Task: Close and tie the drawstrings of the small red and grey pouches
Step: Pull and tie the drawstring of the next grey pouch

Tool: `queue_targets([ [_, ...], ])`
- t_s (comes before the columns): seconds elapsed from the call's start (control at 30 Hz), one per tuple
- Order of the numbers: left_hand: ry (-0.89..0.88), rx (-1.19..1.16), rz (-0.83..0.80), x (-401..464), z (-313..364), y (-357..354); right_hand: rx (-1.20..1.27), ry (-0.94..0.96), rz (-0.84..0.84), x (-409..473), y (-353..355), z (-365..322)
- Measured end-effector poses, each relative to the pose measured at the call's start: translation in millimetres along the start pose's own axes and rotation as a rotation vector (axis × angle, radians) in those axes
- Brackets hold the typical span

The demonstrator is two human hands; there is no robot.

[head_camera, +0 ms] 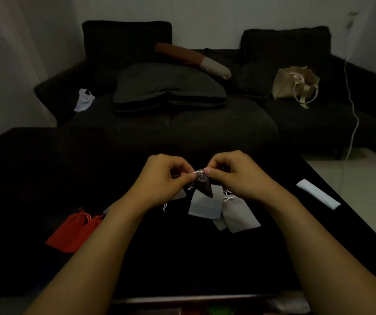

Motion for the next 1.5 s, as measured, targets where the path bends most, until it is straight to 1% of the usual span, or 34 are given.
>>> queue_targets([
  [0.1,0.003,-0.094,-0.037,3,-5,-3,0.04,-0.003,-0.011,0,0,1],
  [0.17,0.013,-0.169,-0.073,3,-5,-7,0.056,-0.003,-0.055,0,-2,0],
  [0.23,0.075,-0.37,-0.113,1,-7,-13,0.043,0.003,-0.099,0,-7,-1],
  [0.3,0.153,-0.595,-0.114,-3,-9,-20,0.023,0.015,-0.089,1,-8,-2],
  [0.37,0.224,-0.685,-0.063,-4,-14,-21,0.02,0.026,-0.049,1,-8,-3],
  [0.47,0.271,-0.73,-0.008,-3,-18,-13,-0.014,0.058,0.028,1,-4,-8],
  [0.53,0.273,-0.768,-0.012,-3,-19,-11,0.031,0.07,0.031,1,-3,-12],
  [0.63,0.226,-0.719,-0.025,-2,-16,-10,0.092,0.062,-0.021,-1,-4,-13],
  [0.73,0.167,-0.655,-0.063,-2,-12,-8,0.121,0.046,0.005,-2,1,-11],
  [0.87,0.118,-0.632,-0.069,-5,-4,-3,0.342,0.071,0.061,-4,6,-16],
  [0.97,0.105,-0.616,-0.086,-8,0,-1,0.335,0.135,-0.006,-6,3,-27],
  [1.03,0.113,-0.594,-0.141,-10,1,-2,0.305,0.149,-0.086,-8,-2,-33],
  [1.13,0.121,-0.561,-0.219,-14,2,-4,0.279,0.133,-0.195,-10,-8,-36],
  [1.23,0.161,-0.519,-0.247,-15,-3,-7,0.254,0.102,-0.256,-12,-13,-34],
  [1.33,0.24,-0.629,-0.236,-15,-6,-8,0.313,0.07,-0.211,-10,-15,-35],
  [1.4,0.298,-0.753,-0.234,-16,-4,-10,0.386,0.044,-0.168,-8,-14,-36],
  [1.5,0.371,-0.938,-0.239,-20,0,-17,0.423,0.019,-0.158,-6,-14,-37],
])
Point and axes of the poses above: each hand's wrist, its own x-axis towards the middle knuckle, its own y-axis out of the back of the hand, z = x × y, the point moved 8 cm from there along x, towards the middle knuckle, and after that the axes turned 5 degrees about y, right-handed, at the moved point
